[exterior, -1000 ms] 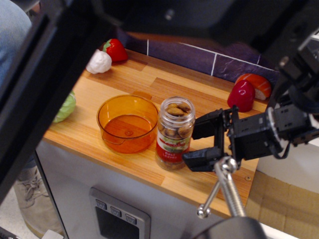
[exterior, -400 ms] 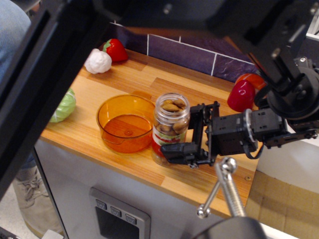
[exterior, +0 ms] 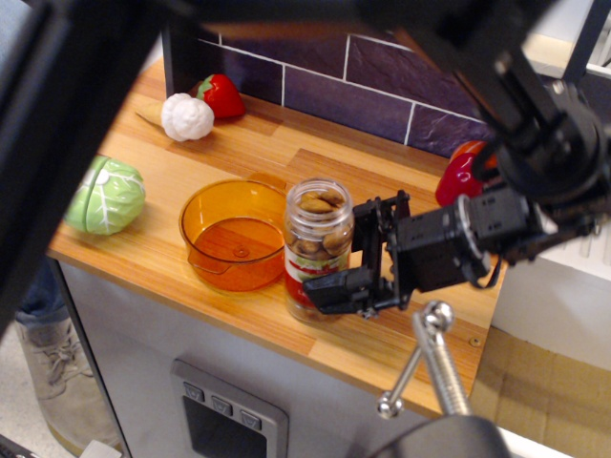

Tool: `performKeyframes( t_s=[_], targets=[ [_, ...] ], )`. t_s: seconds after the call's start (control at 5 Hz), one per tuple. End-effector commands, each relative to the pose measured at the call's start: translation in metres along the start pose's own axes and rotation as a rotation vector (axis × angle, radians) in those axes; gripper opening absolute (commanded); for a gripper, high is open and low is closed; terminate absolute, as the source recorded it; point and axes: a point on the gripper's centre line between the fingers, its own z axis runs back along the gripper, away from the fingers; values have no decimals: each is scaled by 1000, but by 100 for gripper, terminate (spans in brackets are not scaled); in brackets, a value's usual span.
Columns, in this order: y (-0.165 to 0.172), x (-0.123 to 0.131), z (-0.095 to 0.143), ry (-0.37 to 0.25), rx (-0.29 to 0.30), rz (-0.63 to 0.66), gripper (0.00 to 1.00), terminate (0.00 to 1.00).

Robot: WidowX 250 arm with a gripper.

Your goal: Pour almonds in pot

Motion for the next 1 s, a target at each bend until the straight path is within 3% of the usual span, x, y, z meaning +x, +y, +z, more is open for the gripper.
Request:
performKeyframes(
  t_s=[0.0,0.2,0.4,0.6,0.8],
  targets=[
    [-8,-26,28,-474,-153,-56,0,0],
    [-4,-29,27,-713,-192,-123,0,0],
    [2,-33,26,-879,-266,-178,0,0],
    [11,-38,24,-973,-317,-226,0,0],
    [19,-41,27,-1039,-310,-246,0,0]
  ],
)
